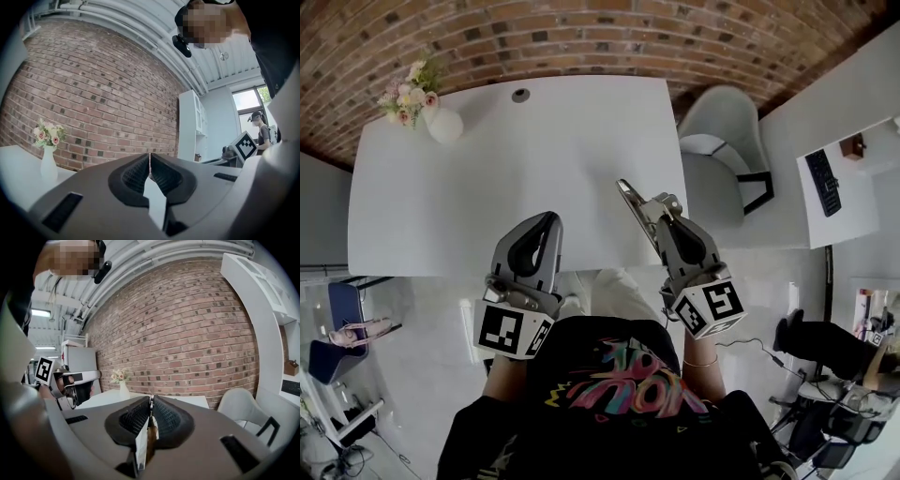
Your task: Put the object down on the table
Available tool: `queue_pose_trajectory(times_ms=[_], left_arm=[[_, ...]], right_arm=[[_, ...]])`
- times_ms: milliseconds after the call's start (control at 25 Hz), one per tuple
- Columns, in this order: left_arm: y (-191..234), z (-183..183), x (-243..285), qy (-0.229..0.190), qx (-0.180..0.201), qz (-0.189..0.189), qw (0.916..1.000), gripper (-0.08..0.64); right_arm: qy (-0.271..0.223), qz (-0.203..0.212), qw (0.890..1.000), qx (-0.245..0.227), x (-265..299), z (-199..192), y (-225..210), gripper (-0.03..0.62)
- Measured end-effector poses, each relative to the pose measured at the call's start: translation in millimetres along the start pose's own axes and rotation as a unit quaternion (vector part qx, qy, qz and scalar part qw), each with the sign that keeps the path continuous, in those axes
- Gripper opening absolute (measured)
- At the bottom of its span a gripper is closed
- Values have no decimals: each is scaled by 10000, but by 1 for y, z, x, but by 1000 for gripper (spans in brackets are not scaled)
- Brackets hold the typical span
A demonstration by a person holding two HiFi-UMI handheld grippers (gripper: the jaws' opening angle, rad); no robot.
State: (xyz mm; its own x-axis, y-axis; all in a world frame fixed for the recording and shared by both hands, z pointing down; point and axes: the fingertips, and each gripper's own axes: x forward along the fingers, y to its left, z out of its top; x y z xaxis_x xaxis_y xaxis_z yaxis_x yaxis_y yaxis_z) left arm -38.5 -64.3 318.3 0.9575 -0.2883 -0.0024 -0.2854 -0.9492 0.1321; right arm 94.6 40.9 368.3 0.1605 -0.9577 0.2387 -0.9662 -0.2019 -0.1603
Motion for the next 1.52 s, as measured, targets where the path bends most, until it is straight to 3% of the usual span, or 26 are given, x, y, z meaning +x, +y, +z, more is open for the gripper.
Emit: queue_pose_trajectory(times_ms=[320,760,1520], left_arm=[[-3,12,80,-96,83,507,9986,29],[1,13,132,-126,196,1176,9928,29],[25,14,126,-44,234,1279,9915,31]], right_arm=[[218,676,9974,-144,47,20,-63,48],[234,1494,9882,-227,84,44,-97,46],[336,1631,9857,-247,105,47,-83,46]])
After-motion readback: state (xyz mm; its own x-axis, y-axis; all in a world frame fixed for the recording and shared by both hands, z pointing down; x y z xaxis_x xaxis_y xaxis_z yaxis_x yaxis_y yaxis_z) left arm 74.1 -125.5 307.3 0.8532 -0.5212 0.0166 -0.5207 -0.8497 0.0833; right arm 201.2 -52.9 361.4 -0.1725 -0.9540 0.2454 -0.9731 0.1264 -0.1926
